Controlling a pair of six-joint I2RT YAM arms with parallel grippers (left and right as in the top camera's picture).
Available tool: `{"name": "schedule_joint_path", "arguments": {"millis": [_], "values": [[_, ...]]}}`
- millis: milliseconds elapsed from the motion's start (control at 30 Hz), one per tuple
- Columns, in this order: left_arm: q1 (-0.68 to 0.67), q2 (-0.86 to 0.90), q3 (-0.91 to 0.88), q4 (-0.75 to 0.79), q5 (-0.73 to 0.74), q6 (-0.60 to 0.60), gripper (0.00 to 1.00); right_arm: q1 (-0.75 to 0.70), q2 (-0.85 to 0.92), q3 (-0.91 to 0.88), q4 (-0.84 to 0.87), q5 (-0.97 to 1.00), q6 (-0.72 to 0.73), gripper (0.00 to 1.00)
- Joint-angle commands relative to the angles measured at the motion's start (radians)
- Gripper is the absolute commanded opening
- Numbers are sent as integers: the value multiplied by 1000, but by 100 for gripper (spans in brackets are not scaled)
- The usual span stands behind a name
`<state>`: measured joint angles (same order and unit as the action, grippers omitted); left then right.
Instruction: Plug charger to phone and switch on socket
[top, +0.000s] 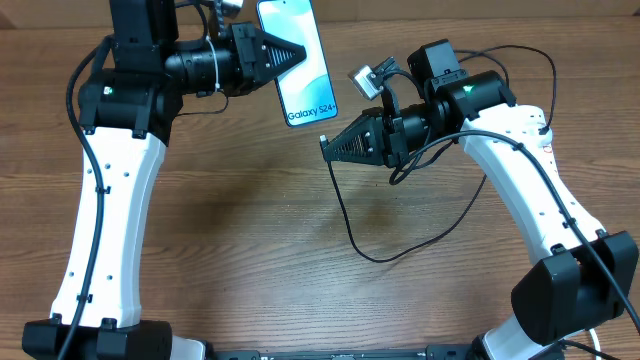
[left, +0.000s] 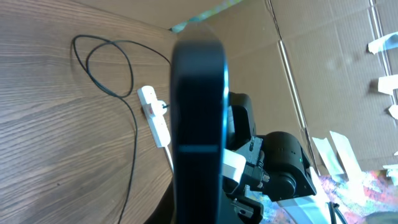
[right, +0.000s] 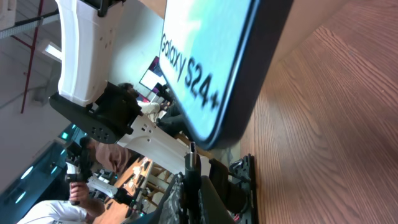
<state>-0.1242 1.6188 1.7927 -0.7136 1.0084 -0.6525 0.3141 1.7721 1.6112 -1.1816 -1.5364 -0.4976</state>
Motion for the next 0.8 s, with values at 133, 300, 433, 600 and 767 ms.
{"name": "schedule_joint_path", "arguments": {"millis": [133,300,433,600,767], "values": [[-14,-20,16,13,5,-6,4,1,0,45,12,-33,23,4],[-14,-20,16,12,5,-6,4,1,0,66,43,-33,74,4],[-14,-20,16,12,5,-6,4,1,0,67,51,-33,83,4],[-15,-20,16,13,13,-10,4,1,0,67,55,-33,83,4],[-15,-20,16,15,25,-35,4,1,0,67,55,-33,83,4]]}}
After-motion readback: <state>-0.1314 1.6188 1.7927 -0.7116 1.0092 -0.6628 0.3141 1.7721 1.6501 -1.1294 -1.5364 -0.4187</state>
